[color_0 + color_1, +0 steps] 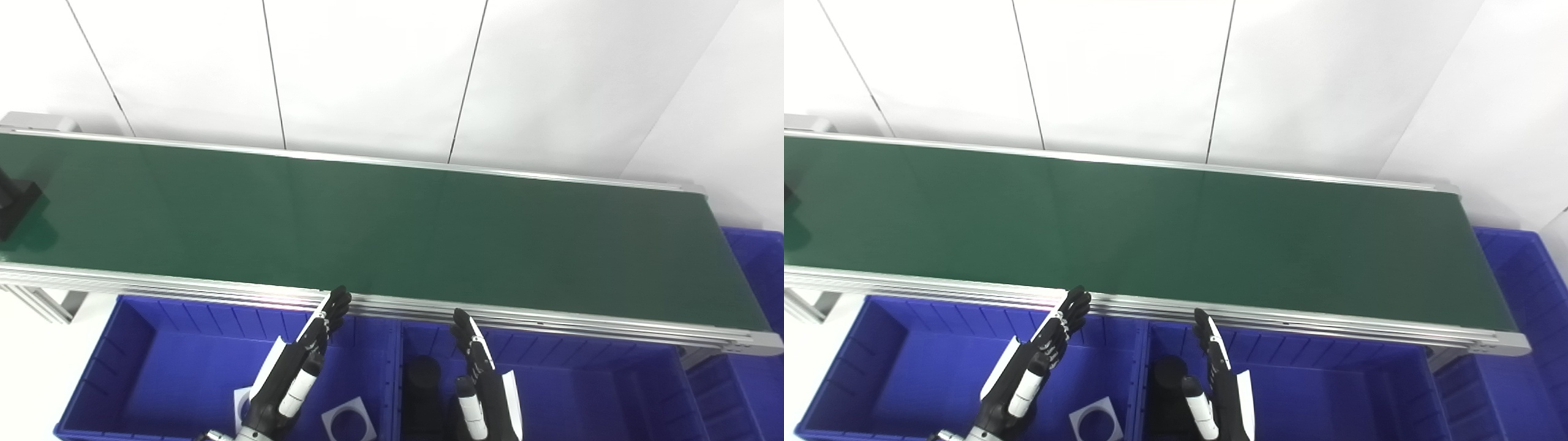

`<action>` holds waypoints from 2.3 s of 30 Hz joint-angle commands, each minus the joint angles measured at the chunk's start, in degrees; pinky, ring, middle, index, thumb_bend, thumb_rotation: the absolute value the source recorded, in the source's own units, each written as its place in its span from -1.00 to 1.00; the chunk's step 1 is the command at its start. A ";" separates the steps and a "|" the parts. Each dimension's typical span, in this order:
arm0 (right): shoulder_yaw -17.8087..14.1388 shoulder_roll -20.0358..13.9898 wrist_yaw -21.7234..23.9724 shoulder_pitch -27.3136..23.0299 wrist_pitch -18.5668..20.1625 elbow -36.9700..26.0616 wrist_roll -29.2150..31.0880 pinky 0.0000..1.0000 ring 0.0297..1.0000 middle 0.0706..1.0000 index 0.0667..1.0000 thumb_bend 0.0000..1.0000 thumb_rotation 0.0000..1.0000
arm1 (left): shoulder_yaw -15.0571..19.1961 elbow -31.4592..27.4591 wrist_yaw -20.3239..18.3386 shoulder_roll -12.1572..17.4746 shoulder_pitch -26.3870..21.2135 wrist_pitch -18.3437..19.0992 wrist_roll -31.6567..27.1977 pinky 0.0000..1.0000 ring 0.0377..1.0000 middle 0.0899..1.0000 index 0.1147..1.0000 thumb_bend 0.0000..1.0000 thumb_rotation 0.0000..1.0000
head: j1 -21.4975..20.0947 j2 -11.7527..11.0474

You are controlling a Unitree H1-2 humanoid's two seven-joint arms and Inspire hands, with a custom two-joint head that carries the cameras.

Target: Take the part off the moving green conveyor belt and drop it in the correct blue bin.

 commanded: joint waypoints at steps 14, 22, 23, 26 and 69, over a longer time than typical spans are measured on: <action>2.04 5.62 0.27 -0.82 0.30 -4.37 -0.64 0.88 0.83 0.85 0.86 0.70 1.00 | 1.30 -2.04 -0.56 -0.29 -1.32 0.94 -1.93 0.96 0.93 0.93 0.94 0.54 1.00 | -3.85 4.36; 2.09 6.27 0.05 -0.95 1.03 -4.09 -0.72 0.89 0.84 0.84 0.86 0.76 1.00 | 1.89 -2.43 -0.74 -0.05 -1.45 2.01 -1.76 0.95 0.92 0.92 0.94 0.53 1.00 | -4.63 4.27; 2.09 6.33 -0.02 -0.98 1.04 -4.09 -0.84 0.88 0.83 0.84 0.86 0.76 1.00 | 1.93 -2.45 -0.78 -0.01 -1.47 2.05 -1.73 0.95 0.92 0.92 0.95 0.51 1.00 | -4.74 4.31; 2.10 6.46 -0.09 -1.09 0.62 -3.89 -0.88 0.86 0.83 0.84 0.85 0.73 1.00 | 2.02 -2.59 -0.90 0.02 -1.47 2.36 -1.94 0.94 0.92 0.92 0.94 0.51 1.00 | -5.01 4.40; 1.54 5.87 0.02 -0.52 -0.47 -3.74 0.55 0.75 0.78 0.81 0.80 0.79 1.00 | 1.57 -1.40 -1.26 -0.72 -0.91 0.58 -0.98 0.93 0.91 0.90 0.92 0.58 1.00 | -1.97 3.32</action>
